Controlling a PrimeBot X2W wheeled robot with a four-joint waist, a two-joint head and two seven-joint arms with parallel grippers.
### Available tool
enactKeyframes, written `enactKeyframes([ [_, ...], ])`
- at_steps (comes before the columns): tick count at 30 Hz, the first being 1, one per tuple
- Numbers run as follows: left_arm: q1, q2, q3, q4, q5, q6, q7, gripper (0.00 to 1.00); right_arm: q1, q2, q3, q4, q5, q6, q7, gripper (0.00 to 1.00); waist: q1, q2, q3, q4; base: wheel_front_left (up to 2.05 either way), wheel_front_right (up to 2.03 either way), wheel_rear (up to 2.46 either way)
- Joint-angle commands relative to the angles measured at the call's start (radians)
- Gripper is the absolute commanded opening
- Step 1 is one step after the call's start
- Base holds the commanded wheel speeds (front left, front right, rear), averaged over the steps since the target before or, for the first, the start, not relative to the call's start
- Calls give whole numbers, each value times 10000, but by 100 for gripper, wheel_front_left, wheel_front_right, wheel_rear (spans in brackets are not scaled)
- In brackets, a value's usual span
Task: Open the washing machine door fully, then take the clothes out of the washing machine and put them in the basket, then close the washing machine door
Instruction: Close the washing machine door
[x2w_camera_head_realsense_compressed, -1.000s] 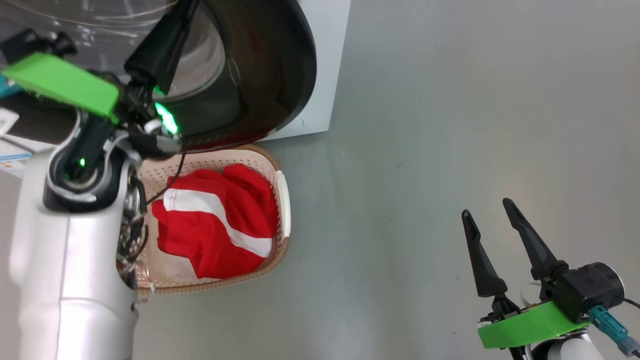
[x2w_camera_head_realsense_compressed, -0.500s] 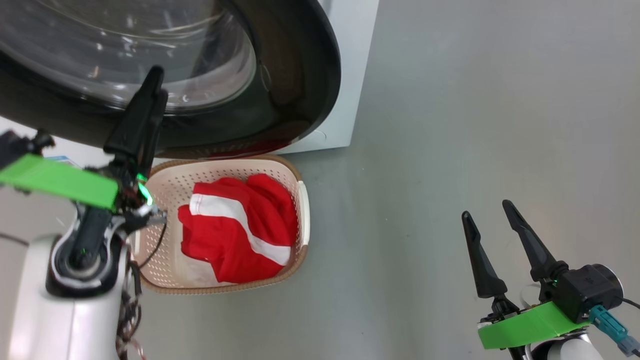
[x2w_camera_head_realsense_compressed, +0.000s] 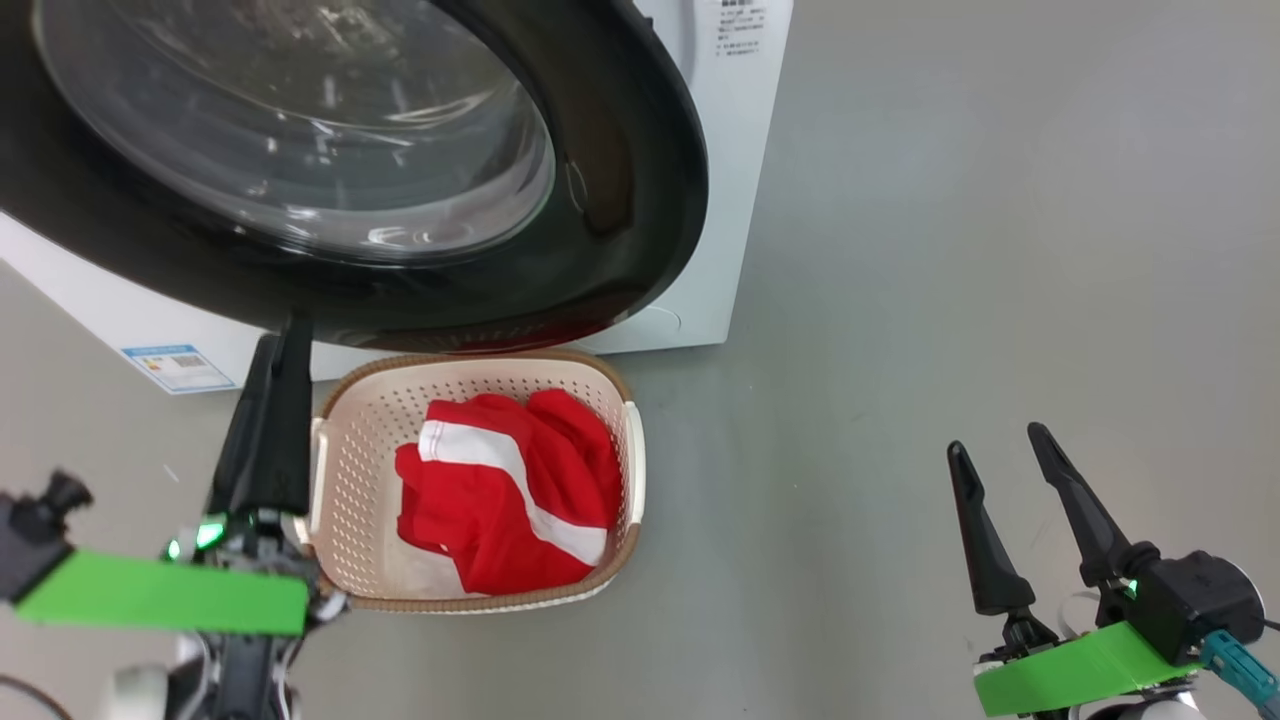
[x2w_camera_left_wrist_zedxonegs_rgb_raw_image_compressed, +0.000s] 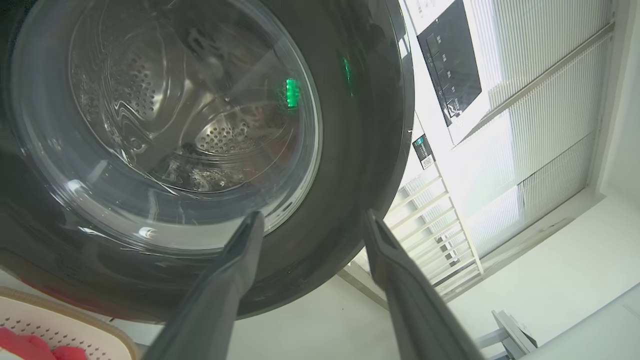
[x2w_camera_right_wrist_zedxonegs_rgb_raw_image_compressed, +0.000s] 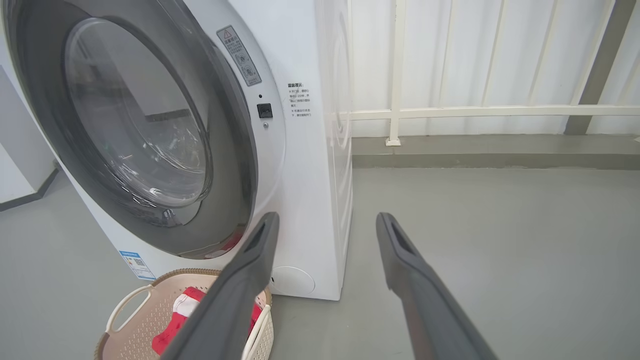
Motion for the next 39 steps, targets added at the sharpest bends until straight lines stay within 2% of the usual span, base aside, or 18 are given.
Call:
enactKeyframes([
  [1,65,160,246,-389,95,-1,-137,100,-36,-118,200,-261,136,63,-64,100,0,0,-120,82,0,0,0],
  [6,827,142,16,-898,1198,218,-836,100,84,-118,179,-248,195,63,-64,100,0,0,-392,175,0,0,0],
  [14,1713,664,-68,-1162,3707,585,-1982,100,312,-118,116,-271,289,63,-64,100,0,0,-795,218,0,0,0],
  [23,2421,963,-756,-763,6398,955,-2298,100,504,-118,-3,-399,220,63,-64,100,0,0,-1032,208,0,0,0],
  [30,2766,927,-959,-106,7179,1026,-2342,100,711,-118,-17,-488,94,63,-64,100,0,0,-1347,173,0,0,0],
  [39,3078,733,-903,634,7414,970,-2353,100,1079,-118,-44,-530,-1,63,-64,100,0,0,-1826,159,0,0,0],
])
